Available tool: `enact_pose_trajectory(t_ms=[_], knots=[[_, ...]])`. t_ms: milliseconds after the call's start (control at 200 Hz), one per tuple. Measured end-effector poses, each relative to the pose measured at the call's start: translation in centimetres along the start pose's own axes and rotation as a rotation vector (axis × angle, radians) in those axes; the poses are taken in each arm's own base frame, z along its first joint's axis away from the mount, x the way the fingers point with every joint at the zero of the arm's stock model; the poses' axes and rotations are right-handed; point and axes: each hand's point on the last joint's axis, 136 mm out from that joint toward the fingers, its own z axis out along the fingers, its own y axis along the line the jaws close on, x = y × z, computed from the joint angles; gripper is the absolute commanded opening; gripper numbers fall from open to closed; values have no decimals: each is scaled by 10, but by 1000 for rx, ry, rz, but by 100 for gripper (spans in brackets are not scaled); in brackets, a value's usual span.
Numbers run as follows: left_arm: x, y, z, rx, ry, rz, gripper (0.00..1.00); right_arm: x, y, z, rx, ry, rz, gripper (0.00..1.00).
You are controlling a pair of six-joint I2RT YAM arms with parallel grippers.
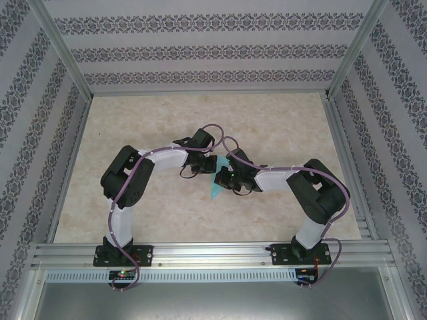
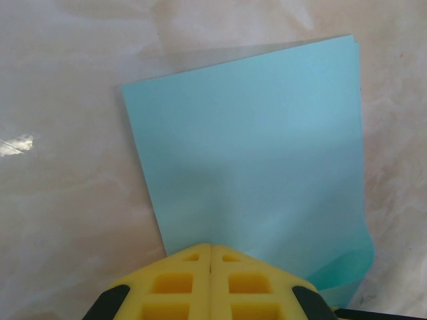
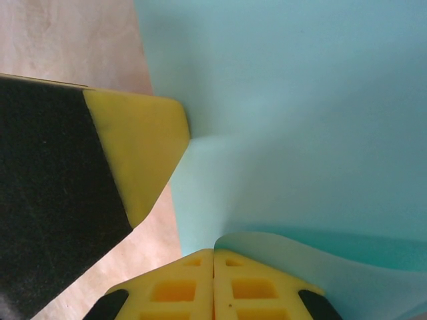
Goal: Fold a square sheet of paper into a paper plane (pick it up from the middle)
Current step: Third fold the triangle at the center of the table.
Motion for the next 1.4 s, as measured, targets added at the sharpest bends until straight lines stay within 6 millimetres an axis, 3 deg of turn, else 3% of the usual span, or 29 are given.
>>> enact_pose_trajectory(t_ms=[819, 1074, 1219, 1399], knots=[[0, 0, 0, 0, 0, 3, 3, -1, 0, 4, -8, 0, -2, 9], [-2, 2, -1, -6, -7, -4, 11, -2, 2, 5, -12, 2, -3, 20], [-9, 16, -14, -34, -21, -55, 18, -3, 7, 5, -27, 0, -9, 30], [-34, 39, -56, -56, -114, -122, 23, -5, 9, 5, -36, -3, -12, 34]])
